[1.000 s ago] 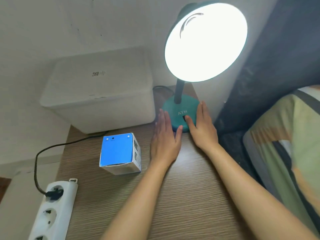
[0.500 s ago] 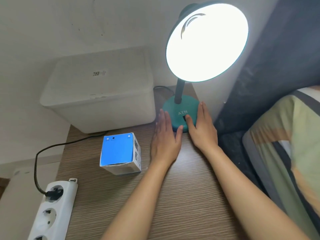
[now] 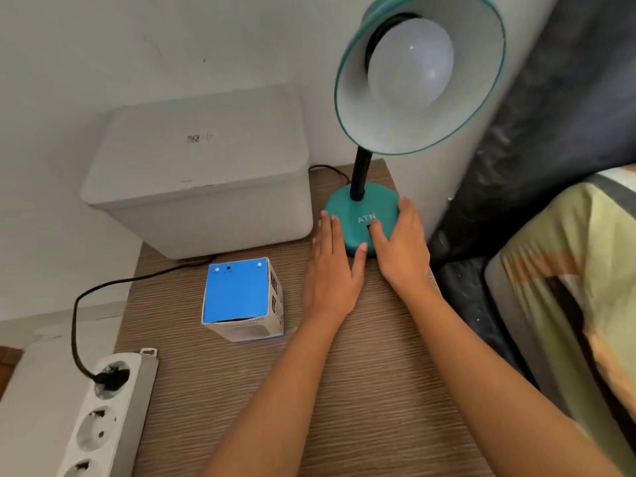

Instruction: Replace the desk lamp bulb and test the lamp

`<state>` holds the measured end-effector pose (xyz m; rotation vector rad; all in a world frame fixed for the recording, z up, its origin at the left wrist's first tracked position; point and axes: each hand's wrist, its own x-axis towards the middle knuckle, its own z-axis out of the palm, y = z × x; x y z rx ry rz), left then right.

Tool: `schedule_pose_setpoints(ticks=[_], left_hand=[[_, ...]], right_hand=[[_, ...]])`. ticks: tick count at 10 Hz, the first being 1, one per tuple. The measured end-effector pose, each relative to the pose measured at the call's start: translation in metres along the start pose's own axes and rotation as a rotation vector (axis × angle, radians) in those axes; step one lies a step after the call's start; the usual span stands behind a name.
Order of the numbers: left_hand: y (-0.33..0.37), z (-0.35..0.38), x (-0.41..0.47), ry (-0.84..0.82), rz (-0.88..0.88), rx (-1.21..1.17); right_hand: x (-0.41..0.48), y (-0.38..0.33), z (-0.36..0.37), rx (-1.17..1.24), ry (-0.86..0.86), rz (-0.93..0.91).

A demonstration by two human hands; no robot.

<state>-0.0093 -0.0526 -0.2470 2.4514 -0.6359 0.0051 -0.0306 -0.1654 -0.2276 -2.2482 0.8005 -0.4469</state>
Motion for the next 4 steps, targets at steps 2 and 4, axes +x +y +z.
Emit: schedule_pose_setpoints(ticks=[2, 4], left_hand=[[0.001, -0.001, -0.001, -0.005, -0.016, -0.046], [-0.001, -0.004, -0.011, -0.034, -0.027, -0.053]], right_hand=[[-0.003, 0.002, -0.001, -0.031, -0.069, -0.033], [-0.022, 0.011, -0.008, -0.04, -0.19, -0.085]])
